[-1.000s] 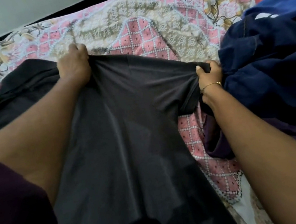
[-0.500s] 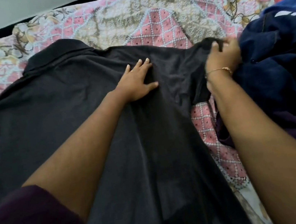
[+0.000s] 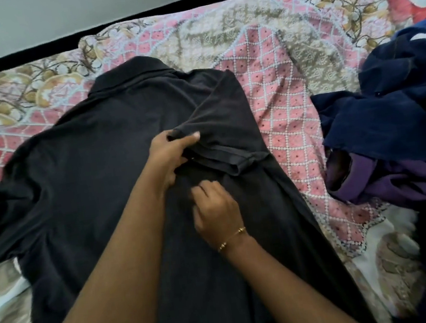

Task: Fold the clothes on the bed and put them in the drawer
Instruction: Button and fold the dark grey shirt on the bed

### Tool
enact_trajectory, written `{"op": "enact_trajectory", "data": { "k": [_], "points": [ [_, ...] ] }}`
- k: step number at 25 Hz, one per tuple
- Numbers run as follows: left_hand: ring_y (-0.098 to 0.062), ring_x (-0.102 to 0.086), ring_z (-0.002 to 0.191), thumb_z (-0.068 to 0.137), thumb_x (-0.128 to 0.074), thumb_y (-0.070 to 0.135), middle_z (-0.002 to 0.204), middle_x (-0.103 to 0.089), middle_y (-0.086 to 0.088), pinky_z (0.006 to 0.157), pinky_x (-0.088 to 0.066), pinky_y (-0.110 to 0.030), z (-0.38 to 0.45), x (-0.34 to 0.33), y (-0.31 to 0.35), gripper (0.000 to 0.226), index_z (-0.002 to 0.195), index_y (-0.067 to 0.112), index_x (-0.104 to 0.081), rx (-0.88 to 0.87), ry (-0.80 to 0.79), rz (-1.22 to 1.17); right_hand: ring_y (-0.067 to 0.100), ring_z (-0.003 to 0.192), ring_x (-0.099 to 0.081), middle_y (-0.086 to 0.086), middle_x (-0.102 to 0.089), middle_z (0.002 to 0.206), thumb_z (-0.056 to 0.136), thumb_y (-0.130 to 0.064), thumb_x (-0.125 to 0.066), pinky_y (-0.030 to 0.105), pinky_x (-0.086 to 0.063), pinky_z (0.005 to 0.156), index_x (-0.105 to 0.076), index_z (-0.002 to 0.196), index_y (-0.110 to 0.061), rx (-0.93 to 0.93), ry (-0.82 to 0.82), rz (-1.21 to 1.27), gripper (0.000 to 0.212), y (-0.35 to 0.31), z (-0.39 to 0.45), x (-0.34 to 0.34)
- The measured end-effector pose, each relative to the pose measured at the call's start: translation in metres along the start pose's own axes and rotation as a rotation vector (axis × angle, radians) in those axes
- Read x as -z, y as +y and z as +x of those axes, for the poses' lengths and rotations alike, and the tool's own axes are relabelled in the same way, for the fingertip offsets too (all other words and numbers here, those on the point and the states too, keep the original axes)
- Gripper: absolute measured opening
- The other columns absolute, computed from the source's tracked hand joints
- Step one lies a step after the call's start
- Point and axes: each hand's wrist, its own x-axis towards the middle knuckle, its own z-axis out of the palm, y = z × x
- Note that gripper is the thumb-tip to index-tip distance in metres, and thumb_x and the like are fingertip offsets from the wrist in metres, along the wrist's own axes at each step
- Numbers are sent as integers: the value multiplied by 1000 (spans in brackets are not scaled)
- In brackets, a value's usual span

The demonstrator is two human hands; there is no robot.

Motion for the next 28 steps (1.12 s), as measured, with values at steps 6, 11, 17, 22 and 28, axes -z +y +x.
{"op": "enact_trajectory", "data": {
  "k": [6, 11, 17, 22, 28],
  "points": [
    [-6, -37, 70, 96, -29, 0, 82, -37, 7, 65, -37, -10, 8, 14, 14, 21, 90, 20, -31, -310, 482, 45, 29, 127, -46, 18, -50, 136, 94, -40, -39, 28, -32, 106, -54, 128, -4, -356, -307, -92, 52, 32, 0, 14],
    [-6, -47, 84, 81, -26, -17, 91, -54, 3, 76, -38, 0, 3, 28, 8, 49, 86, 15, -64, -483, 507, 344, 32, 78, -69, 25, -68, 86, 78, -2, -47, 25, -50, 70, -72, 85, 1, -361, -483, -93, 26, 26, 8, 14],
    [-19, -20, 141, 84, -69, 28, 156, -5, -9, 110, -23, -23, -10, 36, -13, 86, 150, 20, -14, -250, 195, 432, 27, 31, -54, 15, -56, 41, 60, -8, -29, 26, -39, 31, -64, 49, 2, -200, -693, -214, 38, 23, 15, 1],
    [-22, -18, 142, 88, -63, 7, 156, 0, -7, 108, -24, -23, -14, 47, -10, 87, 151, 17, -4, -269, 237, 513, 38, 74, -66, 32, -65, 80, 75, 1, -32, 35, -54, 68, -68, 76, 6, -269, -644, -187, 37, 19, 8, 8],
    [-23, -44, 112, 88, -58, 14, 137, -30, -9, 92, -41, -28, -46, 39, -24, 55, 138, 14, -36, -300, 615, 551, 30, 132, -34, 11, -35, 147, 98, -45, -25, 38, -29, 106, -36, 140, -18, -468, -493, -150, 51, 8, -40, 27]
  ]
}}
